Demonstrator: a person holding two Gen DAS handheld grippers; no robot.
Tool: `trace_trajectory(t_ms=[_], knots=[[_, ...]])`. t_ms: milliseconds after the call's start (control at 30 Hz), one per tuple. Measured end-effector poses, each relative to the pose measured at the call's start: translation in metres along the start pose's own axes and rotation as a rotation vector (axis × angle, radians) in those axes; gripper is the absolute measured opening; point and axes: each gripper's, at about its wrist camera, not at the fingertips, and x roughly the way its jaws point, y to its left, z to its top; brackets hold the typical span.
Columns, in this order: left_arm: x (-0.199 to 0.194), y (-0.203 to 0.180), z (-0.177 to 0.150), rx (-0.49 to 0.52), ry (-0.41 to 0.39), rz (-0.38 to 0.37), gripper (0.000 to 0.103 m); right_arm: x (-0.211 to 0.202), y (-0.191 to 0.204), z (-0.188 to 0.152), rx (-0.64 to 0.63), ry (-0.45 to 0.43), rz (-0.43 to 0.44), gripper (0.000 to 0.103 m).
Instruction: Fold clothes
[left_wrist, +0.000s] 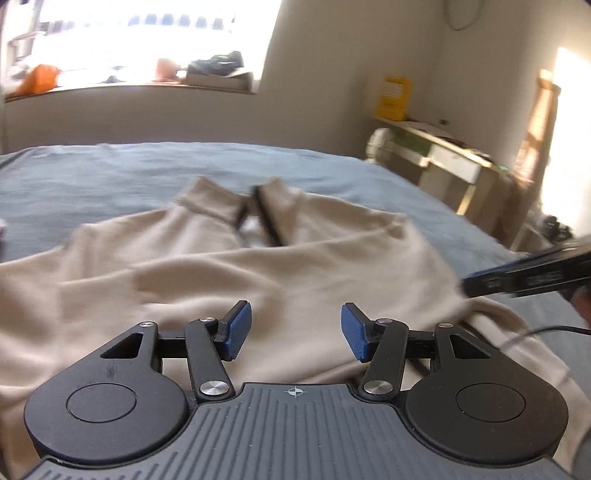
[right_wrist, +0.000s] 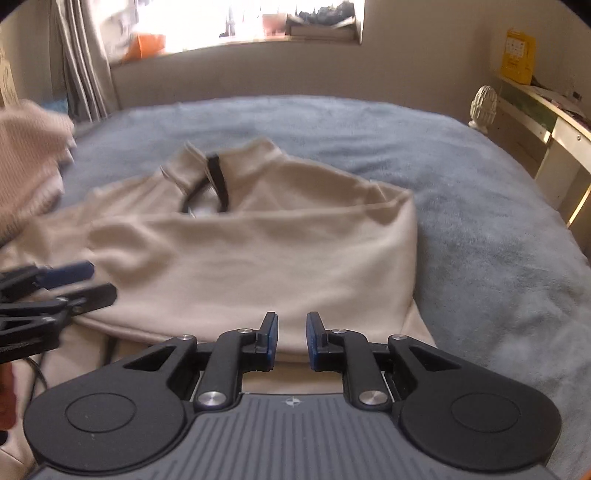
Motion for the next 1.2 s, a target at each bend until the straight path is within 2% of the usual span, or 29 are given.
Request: trace_trajectory(t_ms=[33,100,167,233,300,367,433,500,567,600,633,700,800,900,1067,1133,1200], knots=[[0.006,0.008,0.001,-0.019,0.044,0.024,0.064,-0.009,0.003,0.002,0.016,-0.021,0.021,0.017],[0.016,0.028,0.0,-0.099,0.133,0.068,0.057,-0.03,0.011,0.007,0.044,-0.065,0.065,0.017],[0.01,0.044,0.0,-0.2,0.127,0.035,0.058,-0.053,0.018,0.012,0.067,-0.113,0.107,0.017],[0.0,0.047,0.007,-0.214,0.089,0.029,0.064,-0.074,0.025,0.018,0.087,-0.155,0.149,0.017],[-0.006,0.048,0.015,-0.216,0.059,0.004,0.064,-0.087,0.029,0.024,0.111,-0.188,0.216,0.017],[-0.003,0.052,0.024,-0.224,0.044,-0.023,0.067,-0.081,0.03,0.029,0.132,-0.188,0.257,0.017],[0.009,0.06,0.029,-0.221,0.045,0.002,0.068,-0.057,0.028,0.029,0.171,-0.151,0.25,0.017],[0.021,0.07,0.031,-0.223,0.054,0.046,0.068,-0.02,0.024,0.025,0.195,-0.12,0.2,0.017],[0.03,0.081,0.031,-0.23,0.093,0.107,0.068,0.019,0.019,0.017,0.209,-0.098,0.102,0.018],[0.032,0.086,0.032,-0.226,0.111,0.122,0.067,0.035,0.017,0.012,0.207,-0.107,0.042,0.018],[0.035,0.091,0.032,-0.221,0.129,0.136,0.067,0.052,0.01,0.004,0.232,-0.08,0.006,0.018],[0.036,0.093,0.036,-0.189,0.158,0.144,0.067,0.088,-0.004,-0.011,0.288,-0.019,-0.063,0.017],[0.031,0.085,0.051,-0.109,0.196,0.151,0.067,0.087,-0.028,-0.03,0.466,-0.088,0.029,0.017],[0.024,0.075,0.068,-0.035,0.189,0.11,0.068,0.074,-0.042,-0.031,0.538,-0.086,0.078,0.018],[0.026,0.049,0.07,0.066,0.176,0.03,0.068,0.064,-0.052,-0.014,0.495,-0.133,0.069,0.018],[0.038,0.04,0.058,0.115,0.221,0.033,0.068,0.068,-0.053,-0.005,0.466,-0.151,0.028,0.018],[0.055,0.035,0.041,0.199,0.322,0.081,0.068,0.077,-0.058,-0.007,0.495,-0.142,0.017,0.018]])
